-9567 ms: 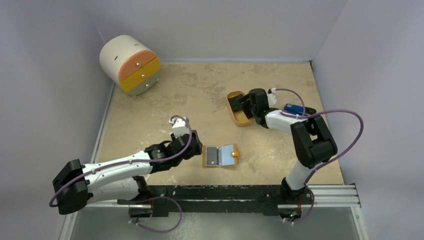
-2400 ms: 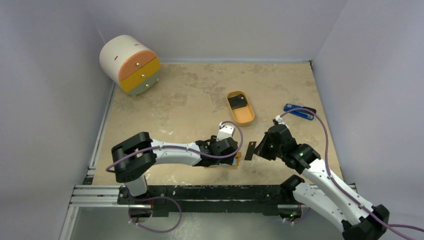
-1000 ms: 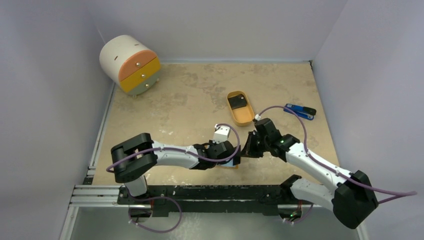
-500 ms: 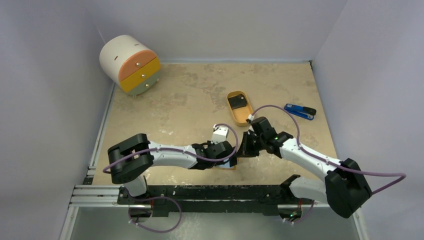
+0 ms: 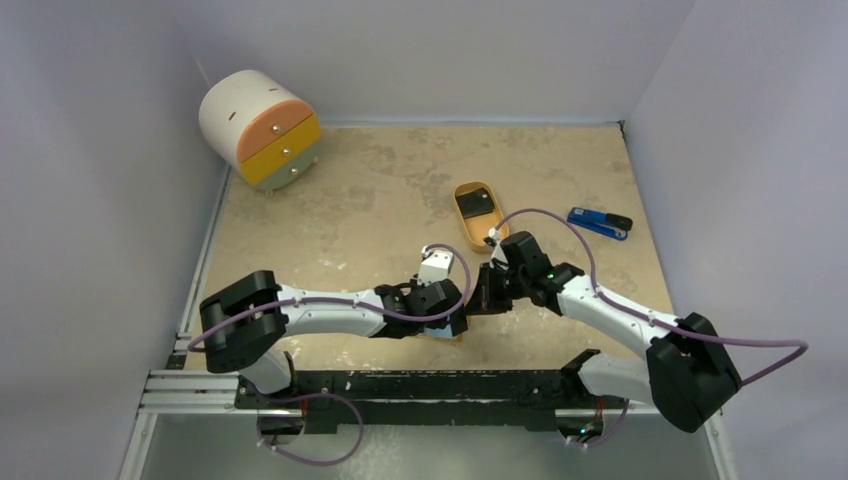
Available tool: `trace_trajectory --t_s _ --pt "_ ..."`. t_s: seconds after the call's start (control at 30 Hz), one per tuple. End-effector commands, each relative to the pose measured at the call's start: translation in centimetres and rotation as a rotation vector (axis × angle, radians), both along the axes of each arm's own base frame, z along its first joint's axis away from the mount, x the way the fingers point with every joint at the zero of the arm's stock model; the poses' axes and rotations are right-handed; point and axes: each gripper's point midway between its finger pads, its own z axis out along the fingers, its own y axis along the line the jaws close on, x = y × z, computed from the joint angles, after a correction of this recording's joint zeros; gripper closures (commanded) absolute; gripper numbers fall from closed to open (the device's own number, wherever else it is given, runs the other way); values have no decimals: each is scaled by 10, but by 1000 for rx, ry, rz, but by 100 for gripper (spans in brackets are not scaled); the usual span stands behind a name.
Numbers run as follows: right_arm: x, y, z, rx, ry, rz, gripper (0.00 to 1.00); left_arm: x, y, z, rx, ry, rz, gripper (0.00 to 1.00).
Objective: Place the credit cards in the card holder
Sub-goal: Turn over the card slot in the card holder.
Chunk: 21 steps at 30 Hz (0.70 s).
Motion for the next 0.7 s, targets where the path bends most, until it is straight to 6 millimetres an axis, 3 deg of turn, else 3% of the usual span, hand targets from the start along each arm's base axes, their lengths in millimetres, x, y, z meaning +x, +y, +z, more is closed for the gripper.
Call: trace_trajectory --t_s 0.0,0.27,0.67 --pt "-2 11 9 72 -20 51 100 3 -5 18 -55 -22 21 61" --pt "-4 13 5 85 -5 52 100 -2 -3 1 -25 10 16 58" --pt "-6 23 11 155 -5 80 100 7 2 50 -150 -58 80 49"
